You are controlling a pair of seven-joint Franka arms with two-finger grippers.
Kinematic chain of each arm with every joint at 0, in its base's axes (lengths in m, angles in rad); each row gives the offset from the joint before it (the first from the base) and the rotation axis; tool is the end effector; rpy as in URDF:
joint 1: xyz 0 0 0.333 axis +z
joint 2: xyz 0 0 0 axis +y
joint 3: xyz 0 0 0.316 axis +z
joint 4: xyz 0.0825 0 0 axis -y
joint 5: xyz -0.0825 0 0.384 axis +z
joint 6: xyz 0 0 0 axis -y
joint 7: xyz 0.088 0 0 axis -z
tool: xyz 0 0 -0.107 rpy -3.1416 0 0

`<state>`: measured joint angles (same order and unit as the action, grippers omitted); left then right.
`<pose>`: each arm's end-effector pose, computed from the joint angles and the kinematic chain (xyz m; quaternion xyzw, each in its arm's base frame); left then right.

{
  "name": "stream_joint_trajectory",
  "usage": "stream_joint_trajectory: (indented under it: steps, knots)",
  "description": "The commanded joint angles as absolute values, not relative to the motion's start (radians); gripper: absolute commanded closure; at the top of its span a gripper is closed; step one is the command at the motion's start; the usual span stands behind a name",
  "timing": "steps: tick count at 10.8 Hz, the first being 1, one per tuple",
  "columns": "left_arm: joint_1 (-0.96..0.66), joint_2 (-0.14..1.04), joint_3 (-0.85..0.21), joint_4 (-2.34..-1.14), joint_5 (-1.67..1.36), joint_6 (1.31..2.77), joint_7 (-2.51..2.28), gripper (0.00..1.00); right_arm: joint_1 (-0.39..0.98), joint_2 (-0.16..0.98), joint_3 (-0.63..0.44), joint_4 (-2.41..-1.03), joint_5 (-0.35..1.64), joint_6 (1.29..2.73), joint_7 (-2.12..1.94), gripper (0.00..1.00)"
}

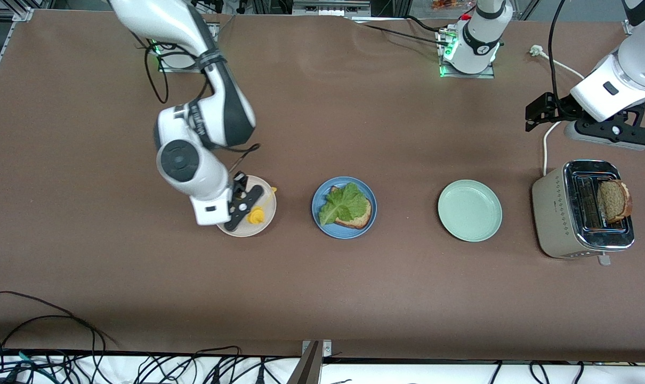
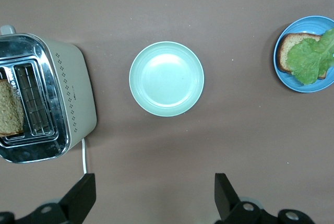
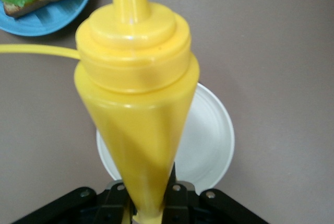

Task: Make sandwich in blue plate with both arms
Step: 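Lift the yellow bottle and carry it over the blue plate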

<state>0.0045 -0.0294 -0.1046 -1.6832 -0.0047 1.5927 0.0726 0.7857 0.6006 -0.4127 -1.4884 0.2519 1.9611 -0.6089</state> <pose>0.5412 -0.0556 0.5894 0.9958 -0.0860 -0.0306 0.0004 0.6225 0.3119 0.3371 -0.8926 -0.4494 0.0370 0.0033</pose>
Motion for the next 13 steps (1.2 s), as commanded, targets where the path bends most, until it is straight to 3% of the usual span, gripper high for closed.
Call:
stream_joint_trajectory:
  steps: [1, 5, 13]
  knots:
    - [0.011, -0.035, -0.106, -1.684, -0.029, 1.586, 0.072, 0.0, 0.949, 0.684, -0.495, -1.393, 0.123, 1.885, -0.413, 1.0]
    - [0.011, -0.035, -0.106, -1.684, -0.029, 1.586, 0.072, 0.0, 1.094, 0.83, -0.5, -1.198, -0.112, 1.685, -0.23, 1.0]
    - [0.011, -0.035, -0.106, -1.684, -0.029, 1.586, 0.072, 0.0, 1.252, 0.977, -0.492, -1.195, -0.468, 1.537, -0.149, 1.0]
